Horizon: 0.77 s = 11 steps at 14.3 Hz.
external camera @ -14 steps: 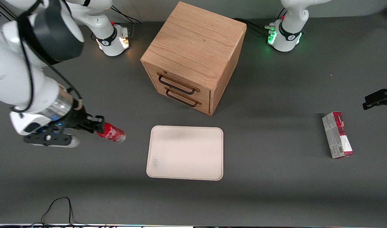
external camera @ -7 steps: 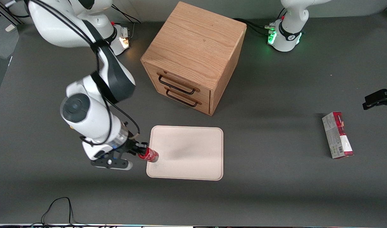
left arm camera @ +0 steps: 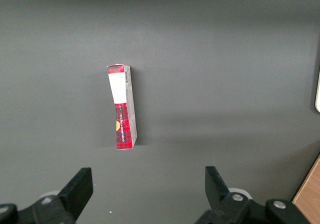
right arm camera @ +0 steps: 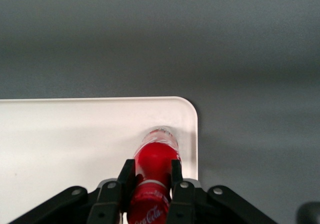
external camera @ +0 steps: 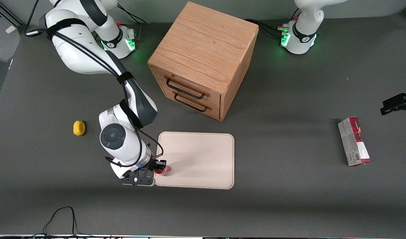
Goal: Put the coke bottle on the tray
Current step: 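Lower the bottle onto the tray and open the right gripper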
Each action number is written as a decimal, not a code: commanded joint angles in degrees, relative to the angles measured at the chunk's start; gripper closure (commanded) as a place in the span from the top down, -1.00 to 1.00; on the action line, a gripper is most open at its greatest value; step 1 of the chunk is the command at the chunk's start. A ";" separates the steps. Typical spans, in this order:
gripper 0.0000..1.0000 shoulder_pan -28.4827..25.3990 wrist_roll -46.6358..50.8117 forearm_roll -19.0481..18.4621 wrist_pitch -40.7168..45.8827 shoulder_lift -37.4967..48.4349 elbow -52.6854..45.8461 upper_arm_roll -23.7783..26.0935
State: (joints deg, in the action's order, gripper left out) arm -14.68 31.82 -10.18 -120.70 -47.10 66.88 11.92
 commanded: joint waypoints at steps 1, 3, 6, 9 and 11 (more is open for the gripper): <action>0.94 -0.26 1.31 -2.29 -2.60 0.69 1.32 0.21; 1.00 -0.27 1.32 -3.09 -3.58 0.95 1.94 0.29; 1.00 -0.27 0.79 -3.09 -2.97 3.14 1.94 0.03; 1.00 -0.18 -2.20 -2.65 -1.13 10.33 7.46 -0.49; 1.00 -0.26 -3.86 -1.34 3.68 15.43 10.45 -3.47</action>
State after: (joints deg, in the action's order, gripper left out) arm -14.76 30.17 -12.07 -120.15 -39.46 70.15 11.26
